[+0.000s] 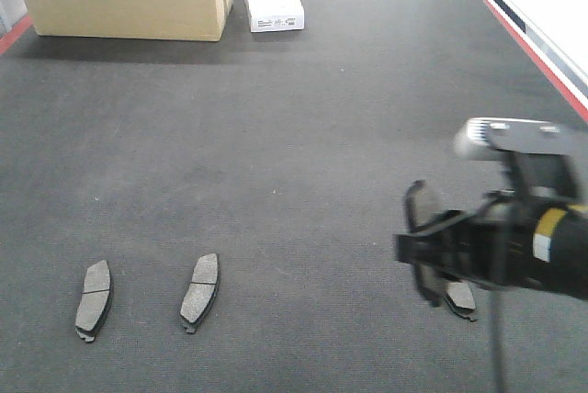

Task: Move and align brake pads A on conveyor
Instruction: 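Swing the right gripper with its pad over the belt, then lower the right gripper's pad beside the farthest-placed pad and open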

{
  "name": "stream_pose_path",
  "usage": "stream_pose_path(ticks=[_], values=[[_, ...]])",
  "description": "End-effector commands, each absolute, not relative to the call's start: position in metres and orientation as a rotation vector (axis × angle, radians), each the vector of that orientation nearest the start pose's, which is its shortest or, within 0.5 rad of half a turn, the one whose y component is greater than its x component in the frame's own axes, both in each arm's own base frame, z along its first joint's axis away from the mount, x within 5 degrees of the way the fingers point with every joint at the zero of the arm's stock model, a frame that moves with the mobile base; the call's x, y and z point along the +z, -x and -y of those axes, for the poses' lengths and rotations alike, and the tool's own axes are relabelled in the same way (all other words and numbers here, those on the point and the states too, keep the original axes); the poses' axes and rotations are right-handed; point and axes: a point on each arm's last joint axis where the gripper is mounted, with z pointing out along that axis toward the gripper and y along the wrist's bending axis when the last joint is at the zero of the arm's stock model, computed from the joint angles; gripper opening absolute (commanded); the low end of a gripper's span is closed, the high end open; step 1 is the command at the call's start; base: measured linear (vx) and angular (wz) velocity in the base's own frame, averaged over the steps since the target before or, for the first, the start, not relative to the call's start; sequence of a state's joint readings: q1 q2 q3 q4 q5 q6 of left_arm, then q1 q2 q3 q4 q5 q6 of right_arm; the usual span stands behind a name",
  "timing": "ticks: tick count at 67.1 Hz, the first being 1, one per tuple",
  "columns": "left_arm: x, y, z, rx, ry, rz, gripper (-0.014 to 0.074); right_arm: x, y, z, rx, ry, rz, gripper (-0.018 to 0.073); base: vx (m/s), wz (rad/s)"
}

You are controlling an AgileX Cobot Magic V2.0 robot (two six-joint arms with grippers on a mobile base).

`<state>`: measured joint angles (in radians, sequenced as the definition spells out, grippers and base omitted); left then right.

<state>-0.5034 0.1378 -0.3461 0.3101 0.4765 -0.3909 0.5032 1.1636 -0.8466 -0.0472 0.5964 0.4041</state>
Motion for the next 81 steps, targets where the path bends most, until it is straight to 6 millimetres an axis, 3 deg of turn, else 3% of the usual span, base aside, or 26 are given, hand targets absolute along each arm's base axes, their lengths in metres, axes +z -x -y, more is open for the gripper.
stream_pose_path(ticks=[1, 20, 35, 42, 62, 72, 81], values=[[0.293, -0.048, 0.014, -0.364, -0.242, -1.648, 0.0428, 0.302, -0.228, -0.123, 0.406, 0.137, -2.394, 0.0053, 0.00, 0.00], [0.293, -0.048, 0.014, -0.364, -0.242, -1.648, 0.0428, 0.247, -0.275, -0.150, 0.320, 0.131, -2.630, 0.0076, 0.00, 0.00], [0.293, -0.048, 0.014, -0.364, -0.242, -1.648, 0.0428, 0.204, -0.297, -0.162, 0.240, 0.136, -2.776, 0.0121, 0.00, 0.00], [0.293, -0.048, 0.014, -0.364, -0.242, -1.648, 0.0428, 0.193, -0.305, -0.166, 0.221, 0.132, -2.810, 0.0179, 0.00, 0.00], [0.293, -0.048, 0.014, -0.364, -0.242, -1.648, 0.0428, 0.201, -0.314, -0.170, 0.195, 0.153, -2.809, 0.0437, 0.00, 0.00], [0.293, -0.048, 0.014, -0.364, -0.242, -1.648, 0.0428, 0.216, -0.311, -0.162, 0.109, 0.199, -2.790, 0.0464, 0.00, 0.00], [0.293, -0.048, 0.014, -0.364, -0.242, -1.648, 0.0428, 0.249, -0.300, -0.147, -0.001, 0.270, -2.707, 0.0463, 0.00, 0.00]])
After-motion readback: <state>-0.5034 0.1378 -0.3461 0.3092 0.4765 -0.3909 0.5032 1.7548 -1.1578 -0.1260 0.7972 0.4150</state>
